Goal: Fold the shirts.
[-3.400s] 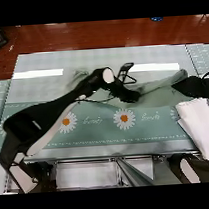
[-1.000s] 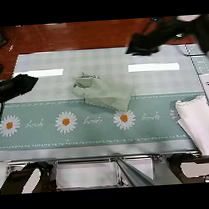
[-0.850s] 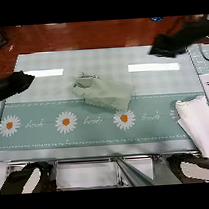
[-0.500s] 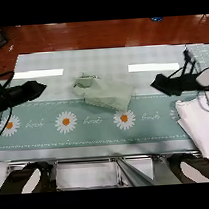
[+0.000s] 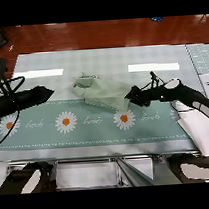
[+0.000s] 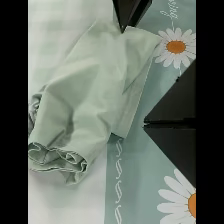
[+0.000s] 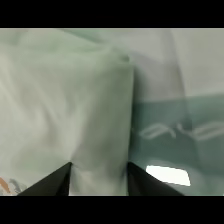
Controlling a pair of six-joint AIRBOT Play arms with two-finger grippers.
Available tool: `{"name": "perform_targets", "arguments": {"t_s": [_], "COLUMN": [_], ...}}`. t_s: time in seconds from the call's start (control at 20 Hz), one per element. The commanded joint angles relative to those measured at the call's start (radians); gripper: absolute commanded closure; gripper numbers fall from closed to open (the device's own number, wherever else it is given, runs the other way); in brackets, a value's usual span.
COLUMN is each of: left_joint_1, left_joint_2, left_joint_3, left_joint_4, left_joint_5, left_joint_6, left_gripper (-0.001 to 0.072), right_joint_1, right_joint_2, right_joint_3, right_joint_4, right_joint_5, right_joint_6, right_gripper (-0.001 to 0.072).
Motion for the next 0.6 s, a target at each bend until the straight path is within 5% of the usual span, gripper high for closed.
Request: {"name": "perform_targets", "arguments": {"t_s": [0.0, 0.05, 0.15, 0.3, 0.55], "left_joint_1": [-0.002, -0.002, -0.002, -0.002, -0.002], "left_joint_2": [0.000, 0.000, 0.000, -0.001, -0.001], "left_joint_3": [-0.001, -0.001, -0.001, -0.001, -0.001], "left_joint_4": [0.000, 0.000, 0.000, 0.000, 0.000], "left_joint_5": [0.003, 0.003, -0.001, 0.001, 0.009], "left_joint_6": [0.000, 0.000, 0.000, 0.001, 0.000], "left_gripper": [0.0674, 0.0674, 0.0674, 0.0674, 0.0674], "right_joint_1": [0.042, 0.057, 0.087, 0.107, 0.107], "right_joint_2": [-0.134, -0.164, -0.189, -0.188, -0.188], "right_joint_3": [0.101, 0.136, 0.209, 0.399, 0.956], "right_joint_4": [0.068, 0.068, 0.067, 0.026, -0.288], "right_joint_5": [0.060, 0.080, 0.109, 0.172, 0.311], "right_joint_6": [-0.049, -0.050, -0.121, -0.115, 0.107], "right_gripper": [0.0314, 0.0376, 0.0690, 0.0689, 0.0688]}}
